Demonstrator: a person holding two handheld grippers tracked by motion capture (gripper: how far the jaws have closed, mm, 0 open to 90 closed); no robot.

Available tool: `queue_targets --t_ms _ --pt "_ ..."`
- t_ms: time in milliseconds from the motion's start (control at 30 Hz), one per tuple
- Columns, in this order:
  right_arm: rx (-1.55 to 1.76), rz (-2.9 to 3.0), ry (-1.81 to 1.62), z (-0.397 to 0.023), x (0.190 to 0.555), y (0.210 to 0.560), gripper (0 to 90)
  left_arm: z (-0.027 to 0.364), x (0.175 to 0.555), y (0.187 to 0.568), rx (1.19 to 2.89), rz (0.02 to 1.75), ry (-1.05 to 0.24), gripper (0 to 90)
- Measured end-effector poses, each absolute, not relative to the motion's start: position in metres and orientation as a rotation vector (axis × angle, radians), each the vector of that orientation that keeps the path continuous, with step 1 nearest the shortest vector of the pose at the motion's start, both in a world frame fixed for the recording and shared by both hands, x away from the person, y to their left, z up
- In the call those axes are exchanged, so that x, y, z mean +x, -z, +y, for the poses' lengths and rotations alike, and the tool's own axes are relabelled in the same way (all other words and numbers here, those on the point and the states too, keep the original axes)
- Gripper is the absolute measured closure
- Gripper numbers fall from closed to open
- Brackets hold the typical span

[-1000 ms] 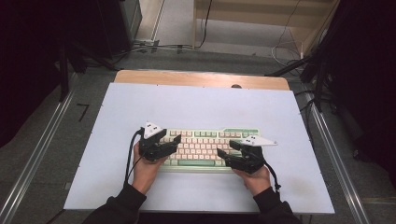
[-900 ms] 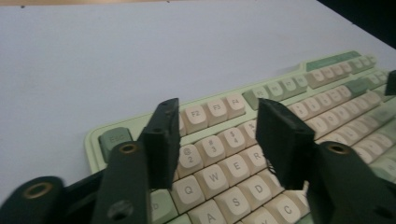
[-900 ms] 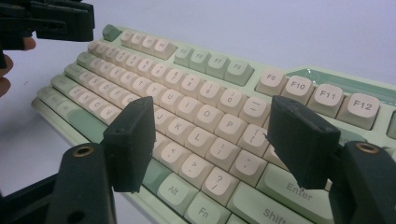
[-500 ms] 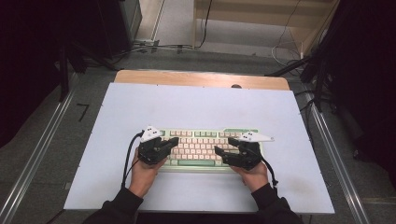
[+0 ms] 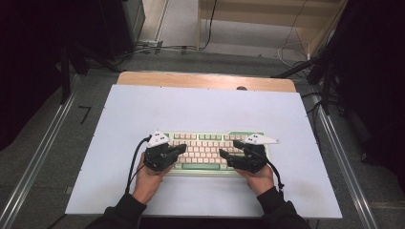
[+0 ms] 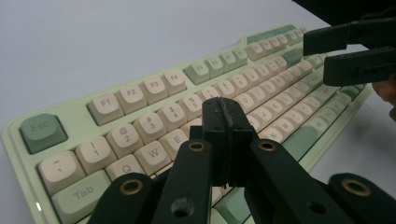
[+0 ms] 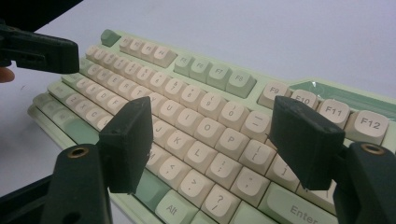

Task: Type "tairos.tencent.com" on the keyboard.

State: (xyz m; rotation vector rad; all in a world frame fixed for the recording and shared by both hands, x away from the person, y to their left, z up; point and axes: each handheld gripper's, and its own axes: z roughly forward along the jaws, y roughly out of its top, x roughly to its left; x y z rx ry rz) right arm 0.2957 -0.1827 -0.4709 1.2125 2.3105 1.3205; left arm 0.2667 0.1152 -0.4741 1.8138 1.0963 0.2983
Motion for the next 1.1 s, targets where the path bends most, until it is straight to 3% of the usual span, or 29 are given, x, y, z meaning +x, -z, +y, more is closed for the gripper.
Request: queue_targets --t_ms 667,1100 --pt "1.203 2.319 -1.303 -0.181 0.296 0.473 28.4 0.097 0.268 0.488 1.972 1.107 -0.25 90.0" --pt "1.204 2.32 -1.296 -0.181 0.295 0.473 28.5 0.096 0.268 0.489 1.981 1.107 -0.242 90.0"
